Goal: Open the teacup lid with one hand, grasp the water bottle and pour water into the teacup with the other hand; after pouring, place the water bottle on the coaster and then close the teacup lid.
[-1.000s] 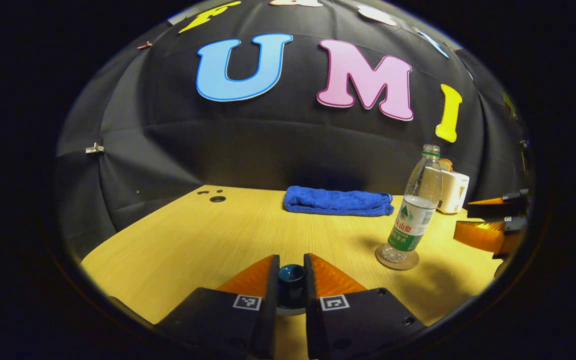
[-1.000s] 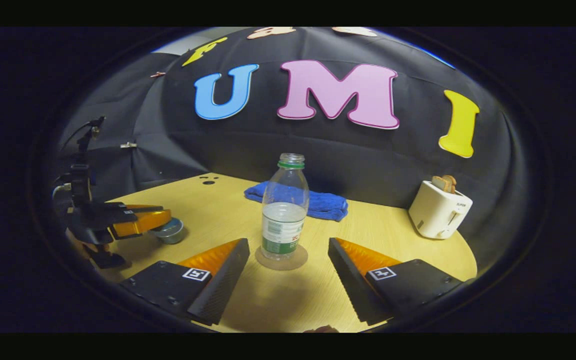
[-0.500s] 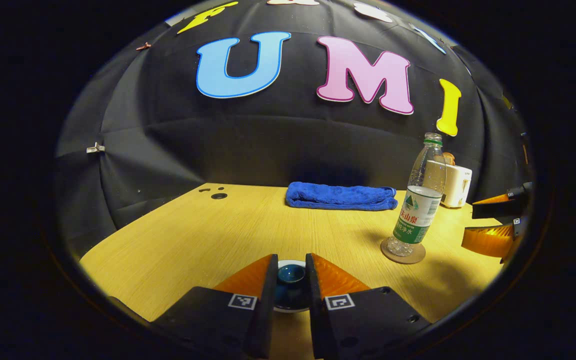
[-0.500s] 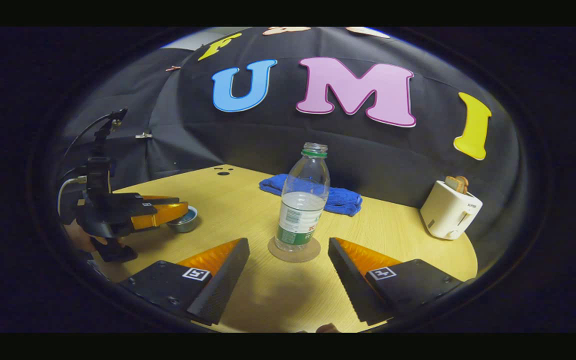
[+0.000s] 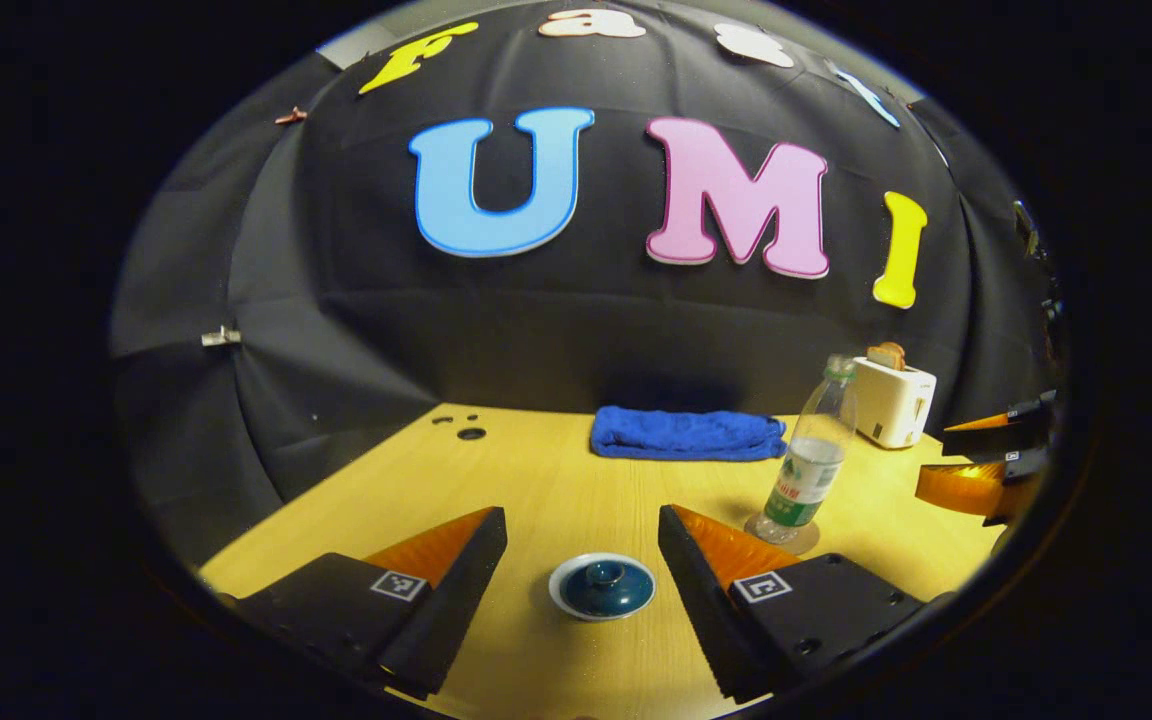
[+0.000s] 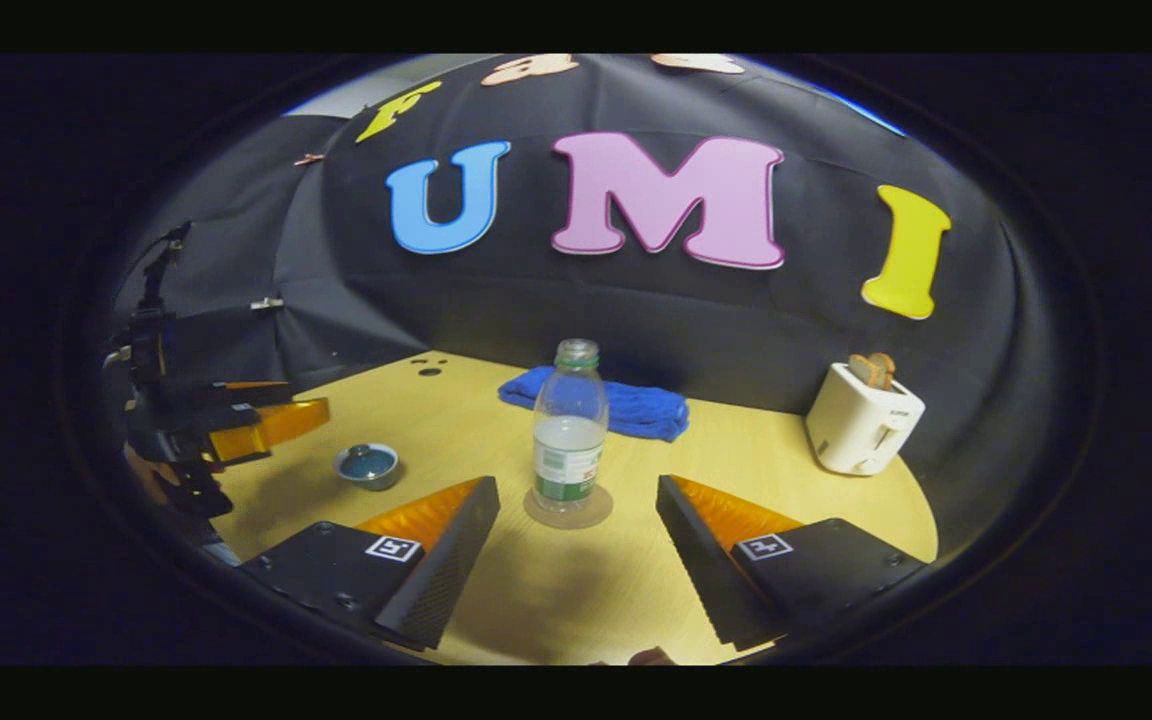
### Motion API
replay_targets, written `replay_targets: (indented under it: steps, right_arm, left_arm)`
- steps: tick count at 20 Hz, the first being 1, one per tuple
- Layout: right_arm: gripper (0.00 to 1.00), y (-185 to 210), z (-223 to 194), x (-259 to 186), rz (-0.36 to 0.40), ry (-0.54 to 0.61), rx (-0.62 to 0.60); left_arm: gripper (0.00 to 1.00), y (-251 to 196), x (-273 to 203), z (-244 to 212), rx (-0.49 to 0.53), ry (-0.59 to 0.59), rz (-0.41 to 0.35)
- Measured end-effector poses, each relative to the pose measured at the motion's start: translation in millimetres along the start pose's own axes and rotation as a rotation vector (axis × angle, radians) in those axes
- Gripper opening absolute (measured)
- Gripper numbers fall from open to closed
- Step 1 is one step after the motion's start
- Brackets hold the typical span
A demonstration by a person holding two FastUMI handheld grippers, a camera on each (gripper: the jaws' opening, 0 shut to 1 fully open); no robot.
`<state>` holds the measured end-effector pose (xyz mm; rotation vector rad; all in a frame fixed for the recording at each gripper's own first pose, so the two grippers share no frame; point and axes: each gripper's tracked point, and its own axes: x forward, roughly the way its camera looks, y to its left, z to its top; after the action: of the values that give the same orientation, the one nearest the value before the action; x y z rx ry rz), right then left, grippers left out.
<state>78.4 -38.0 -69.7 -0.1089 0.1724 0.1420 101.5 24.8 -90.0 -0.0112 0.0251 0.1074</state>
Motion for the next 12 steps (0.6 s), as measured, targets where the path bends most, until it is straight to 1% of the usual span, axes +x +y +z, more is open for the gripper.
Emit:
replay_targets:
  steps: [2, 3, 5, 8, 10, 12]
  right_arm:
    - [0.98, -10, 22, -15, -0.023, -0.020, -0.010]
    - [0.96, -15, 33, -23, -0.036, -0.029, -0.012]
    - [0.98, -20, 55, -38, -0.046, -0.057, 0.010]
    - [0.98, -24, 87, -66, -0.067, -0.110, 0.052]
    - [0.98, -26, 105, -81, -0.083, -0.142, 0.053]
    - [0.98, -28, 120, -100, -0.101, -0.175, 0.036]
  left_arm:
    - [0.95, -4, -22, 33, 0.028, -0.025, -0.001]
    - [0.95, -10, -31, 52, 0.032, -0.038, -0.009]
    - [0.95, -22, -47, 81, 0.031, -0.056, -0.020]
    - [0.95, -46, -67, 118, 0.012, -0.090, -0.052]
    - [0.95, -56, -80, 140, -0.014, -0.122, -0.067]
    - [0.95, -61, -92, 158, 0.008, -0.140, -0.071]
